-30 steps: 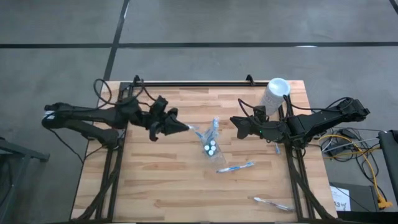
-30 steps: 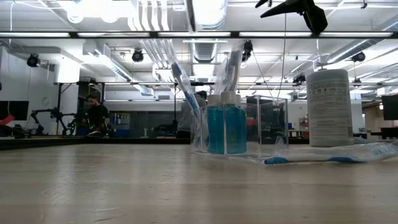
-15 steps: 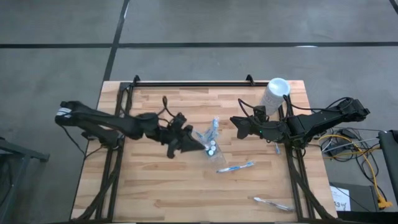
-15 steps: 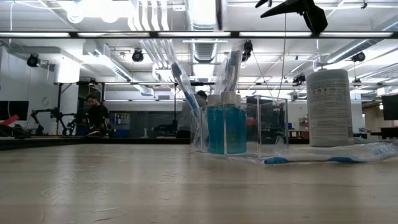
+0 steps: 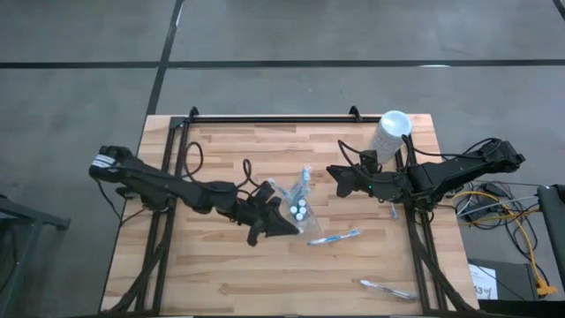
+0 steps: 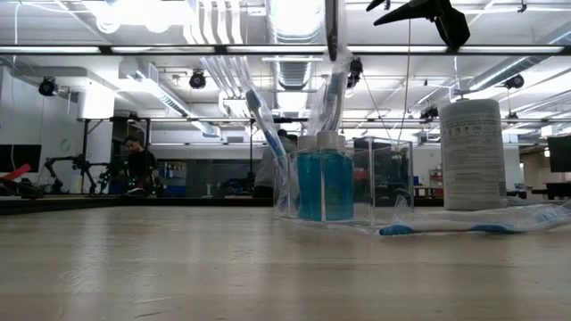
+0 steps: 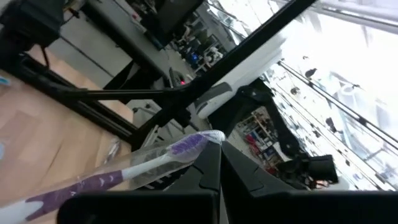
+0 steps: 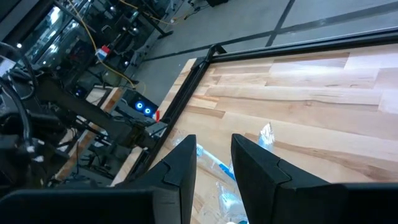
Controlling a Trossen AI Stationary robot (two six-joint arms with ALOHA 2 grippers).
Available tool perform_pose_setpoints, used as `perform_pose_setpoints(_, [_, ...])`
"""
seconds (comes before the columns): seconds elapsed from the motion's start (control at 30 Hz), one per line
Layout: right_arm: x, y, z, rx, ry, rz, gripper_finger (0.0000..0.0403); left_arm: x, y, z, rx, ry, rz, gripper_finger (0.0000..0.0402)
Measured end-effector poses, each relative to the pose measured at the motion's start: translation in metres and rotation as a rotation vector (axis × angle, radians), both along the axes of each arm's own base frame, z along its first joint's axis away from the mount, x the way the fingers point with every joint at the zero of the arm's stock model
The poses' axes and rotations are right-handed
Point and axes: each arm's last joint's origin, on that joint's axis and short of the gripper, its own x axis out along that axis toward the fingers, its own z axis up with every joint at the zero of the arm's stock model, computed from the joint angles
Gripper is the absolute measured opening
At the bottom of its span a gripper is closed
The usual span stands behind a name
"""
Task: Pick & Place toothbrushing station
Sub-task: Put the purple toothbrush into the right section of the transparent organizer
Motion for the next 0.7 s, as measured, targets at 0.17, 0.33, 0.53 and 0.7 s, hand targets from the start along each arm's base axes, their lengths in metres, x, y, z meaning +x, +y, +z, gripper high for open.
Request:
perform_pose_setpoints(0.17, [0.000, 0.000, 0.000, -0.001, 0.000, 0.001, 0.0098, 0.009, -0.005, -0.013, 0.010, 0.027, 0.014, 0.0002])
perform_pose_setpoints(0.33, [0.000, 0.000, 0.000, -0.001, 0.001, 0.001, 0.0098, 0.021, -0.009, -0.028, 0.002, 0.026, 0.013, 0.0004])
perform_pose_setpoints(0.53, [0.000, 0.000, 0.000, 0.000, 0.000, 0.000, 0.0098, 0.031, -0.011, -0.041, 0.002, 0.028, 0.013, 0.0003])
perform_pose_setpoints(0.7, [0.000, 0.000, 0.000, 0.000, 0.000, 0.000, 0.0098, 0.037, -0.012, -0.053, 0.012, 0.062, 0.025, 0.0003])
